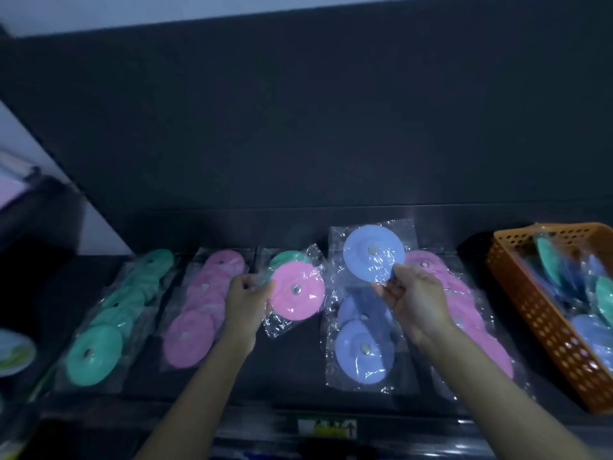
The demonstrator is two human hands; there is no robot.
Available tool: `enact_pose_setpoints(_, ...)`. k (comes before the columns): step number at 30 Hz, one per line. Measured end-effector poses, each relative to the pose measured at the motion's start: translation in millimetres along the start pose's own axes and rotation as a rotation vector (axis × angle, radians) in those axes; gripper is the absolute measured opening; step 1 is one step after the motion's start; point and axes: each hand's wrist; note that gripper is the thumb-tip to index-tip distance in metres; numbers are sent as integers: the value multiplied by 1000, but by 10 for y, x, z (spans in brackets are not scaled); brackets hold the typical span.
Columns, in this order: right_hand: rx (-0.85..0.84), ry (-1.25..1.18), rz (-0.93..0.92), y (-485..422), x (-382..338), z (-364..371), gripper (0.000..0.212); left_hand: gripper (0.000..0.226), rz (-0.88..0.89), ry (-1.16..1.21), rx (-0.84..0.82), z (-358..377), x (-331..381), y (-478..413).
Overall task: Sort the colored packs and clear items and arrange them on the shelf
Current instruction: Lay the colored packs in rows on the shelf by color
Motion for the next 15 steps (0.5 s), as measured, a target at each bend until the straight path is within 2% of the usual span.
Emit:
enact_pose_setpoints(5, -28, 63, 32, 50, 252, 209, 21, 8, 40, -51, 7, -553, -114, 35)
enact_pose_setpoints(12, -87, 62, 93, 58, 563, 423, 16, 22, 11, -127, 32, -1246, -222, -36)
enact_pose_setpoints(15, -109, 84, 124, 63, 680, 489, 16, 17, 20, -201, -3, -1516, -276, -95)
Point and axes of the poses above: each hand's wrist, its own y-axis away from the middle knuckle, its own z-axis out of the palm, x = y × z, and after that the axes turned 12 degrees about z, right-handed
